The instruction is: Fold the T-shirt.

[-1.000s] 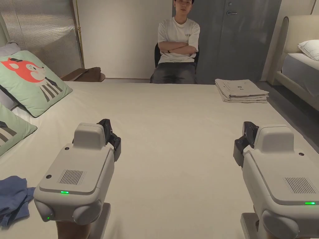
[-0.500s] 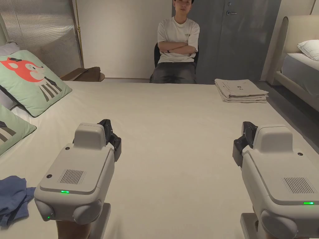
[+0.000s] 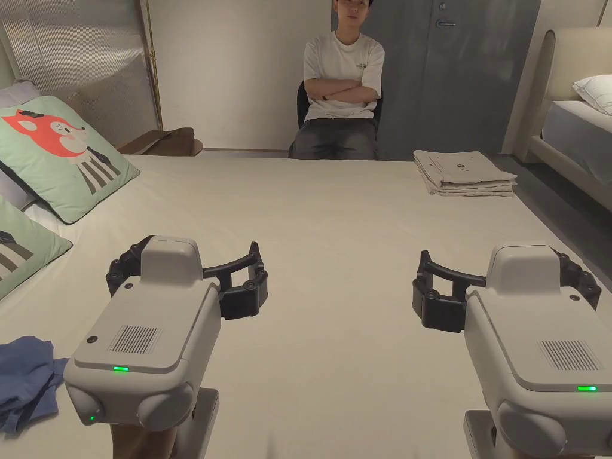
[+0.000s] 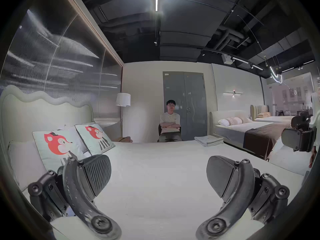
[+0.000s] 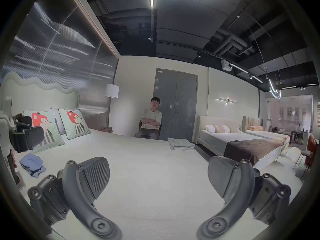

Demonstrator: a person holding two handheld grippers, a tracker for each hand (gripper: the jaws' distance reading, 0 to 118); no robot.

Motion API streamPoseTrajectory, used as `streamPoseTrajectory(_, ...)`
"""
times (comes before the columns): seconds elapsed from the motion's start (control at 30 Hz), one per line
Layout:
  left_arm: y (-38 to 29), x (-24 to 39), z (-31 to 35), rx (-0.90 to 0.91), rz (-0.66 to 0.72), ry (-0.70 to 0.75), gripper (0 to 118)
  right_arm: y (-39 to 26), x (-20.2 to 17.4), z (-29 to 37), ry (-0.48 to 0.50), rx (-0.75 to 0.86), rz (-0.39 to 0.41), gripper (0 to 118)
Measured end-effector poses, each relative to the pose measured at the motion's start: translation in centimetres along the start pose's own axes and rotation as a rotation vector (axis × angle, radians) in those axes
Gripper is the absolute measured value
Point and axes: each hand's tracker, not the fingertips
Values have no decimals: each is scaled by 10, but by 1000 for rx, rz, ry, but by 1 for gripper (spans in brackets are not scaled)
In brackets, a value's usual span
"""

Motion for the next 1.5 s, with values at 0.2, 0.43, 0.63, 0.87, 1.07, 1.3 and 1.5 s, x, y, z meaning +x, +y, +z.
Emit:
streamPoseTrajectory(0.2, -1, 0, 0, -4, 1, 3, 111, 0, 2, 0, 5, -8, -18, 114)
streamPoseTrajectory(0.43, -1, 1, 1, -2, -10, 4, 111, 0, 1, 1, 14, -1, -20, 114)
streamPoseTrajectory(0.63, 0, 1, 1, 4, -9, 2, 111, 1, 0, 2, 20, 2, -21, 114)
streamPoseTrajectory(0.87, -1, 1, 2, 3, -19, 4, 111, 3, -1, 3, 22, 7, -21, 114)
streamPoseTrajectory(1.07, -1, 0, 2, -4, -16, 2, 111, 2, -1, 3, 23, 7, -22, 114)
streamPoseTrajectory(1.3, 0, 2, 3, 1, -25, -3, 111, 3, 0, 4, 25, 11, -26, 114)
streamPoseTrajectory(1.5, 0, 2, 3, 0, -22, -8, 111, 3, 0, 5, 26, 13, -26, 114)
